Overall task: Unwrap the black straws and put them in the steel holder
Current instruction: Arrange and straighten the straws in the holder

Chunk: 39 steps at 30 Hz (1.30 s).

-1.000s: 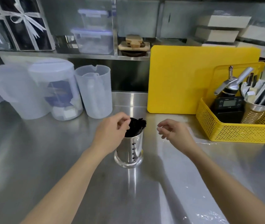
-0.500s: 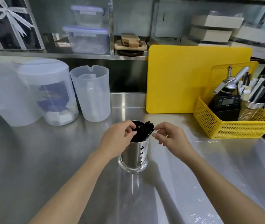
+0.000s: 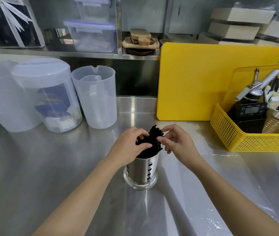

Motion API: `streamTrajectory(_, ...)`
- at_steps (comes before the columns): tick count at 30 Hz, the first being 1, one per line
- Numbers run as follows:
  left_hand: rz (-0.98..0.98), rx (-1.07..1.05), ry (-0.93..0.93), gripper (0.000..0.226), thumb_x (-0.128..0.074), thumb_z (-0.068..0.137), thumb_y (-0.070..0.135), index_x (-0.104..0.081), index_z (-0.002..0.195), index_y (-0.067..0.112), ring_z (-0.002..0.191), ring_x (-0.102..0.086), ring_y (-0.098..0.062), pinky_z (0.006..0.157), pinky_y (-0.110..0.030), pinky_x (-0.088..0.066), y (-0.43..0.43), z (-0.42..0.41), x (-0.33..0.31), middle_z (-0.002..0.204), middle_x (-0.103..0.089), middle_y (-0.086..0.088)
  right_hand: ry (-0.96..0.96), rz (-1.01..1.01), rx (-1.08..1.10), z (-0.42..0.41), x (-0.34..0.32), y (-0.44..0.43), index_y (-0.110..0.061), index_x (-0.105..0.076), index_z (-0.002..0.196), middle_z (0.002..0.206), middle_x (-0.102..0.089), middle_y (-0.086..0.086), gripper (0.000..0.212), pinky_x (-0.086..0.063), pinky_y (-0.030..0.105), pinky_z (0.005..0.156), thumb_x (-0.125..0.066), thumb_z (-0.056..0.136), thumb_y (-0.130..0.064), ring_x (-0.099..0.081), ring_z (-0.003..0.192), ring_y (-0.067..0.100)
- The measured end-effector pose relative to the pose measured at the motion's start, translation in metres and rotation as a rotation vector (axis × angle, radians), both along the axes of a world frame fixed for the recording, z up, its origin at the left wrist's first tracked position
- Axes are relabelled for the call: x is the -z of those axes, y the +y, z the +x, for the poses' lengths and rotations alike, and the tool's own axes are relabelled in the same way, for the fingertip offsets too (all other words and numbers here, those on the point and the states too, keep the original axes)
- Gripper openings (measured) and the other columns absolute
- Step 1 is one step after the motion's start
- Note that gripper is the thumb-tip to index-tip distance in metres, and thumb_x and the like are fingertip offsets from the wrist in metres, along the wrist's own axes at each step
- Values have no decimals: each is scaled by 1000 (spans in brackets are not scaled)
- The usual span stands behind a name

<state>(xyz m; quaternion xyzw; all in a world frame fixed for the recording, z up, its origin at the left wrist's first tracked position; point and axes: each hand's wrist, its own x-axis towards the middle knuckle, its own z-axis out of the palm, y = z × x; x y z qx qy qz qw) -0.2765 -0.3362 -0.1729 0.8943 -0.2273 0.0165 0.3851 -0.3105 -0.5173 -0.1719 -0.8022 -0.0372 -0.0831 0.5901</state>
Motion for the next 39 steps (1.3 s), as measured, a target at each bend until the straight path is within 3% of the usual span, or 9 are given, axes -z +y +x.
streamTrajectory(4,-26,-64,-41,24,-70,77,31,-64,99,23,81,-46,-6,80,-27,-38,-4,12,-5,82,-47,16,-9,52,-19,16,-1,3,-20,-58,90,61,-55,2,18,-45,25,48,-68,80,-9,-52,49,8)
streamTrajectory(7,-107,-124,-23,18,-72,76,24,-62,90,21,71,-46,7,68,-9,-36,-3,19,-4,77,-49,17,-22,96,-40,25,-1,5,-17,-58,90,56,-54,-1,18,-43,21,48,-68,80,-7,-50,47,7)
streamTrajectory(11,-224,-190,92,27,-74,73,24,-54,91,25,64,-44,-3,65,-17,-37,1,27,2,85,-54,12,-65,170,-40,32,0,3,-16,-59,89,46,-51,-9,11,-39,17,47,-65,82,-9,-46,45,7)
streamTrajectory(16,-281,-150,188,27,-72,76,27,-59,99,28,91,-53,-9,71,-1,-34,4,36,5,102,-60,6,-103,215,71,43,4,-2,-18,-63,75,44,-47,-11,18,-36,18,41,-61,84,-2,-41,42,8)
streamTrajectory(21,-266,-8,202,27,-64,84,15,-59,107,29,99,-54,2,79,3,-29,3,40,-3,101,-63,14,-35,214,36,52,4,-8,-15,-66,71,50,-55,-13,17,-39,21,42,-64,82,-3,-44,46,6)
streamTrajectory(24,-244,55,245,33,-59,87,10,-54,112,31,116,-53,-7,102,-24,-33,-2,44,-7,107,-63,14,-19,210,1,55,4,-9,-11,-66,71,47,-54,-13,15,-38,21,43,-62,83,-2,-43,44,7)
streamTrajectory(27,-194,57,261,35,-58,88,11,-51,110,37,122,-48,-24,107,-47,-32,-8,47,-7,107,-64,10,-8,219,-6,57,4,-9,-8,-65,72,45,-52,-11,14,-37,20,43,-61,83,-2,-42,43,9)
streamTrajectory(34,-196,53,259,24,-67,81,13,-63,96,31,106,-56,-19,102,-44,-39,-14,52,-7,96,-66,4,48,228,-21,61,9,-10,-7,-66,74,45,-51,-10,10,-38,19,43,-62,83,-5,-43,43,10)
streamTrajectory(39,-345,-2,286,15,-69,79,7,-65,83,21,79,-61,-7,82,-20,-46,-12,53,-8,84,-69,-1,78,260,-43,63,11,-11,-9,-68,72,48,-53,-5,11,-39,19,45,-63,82,-6,-44,45,10)
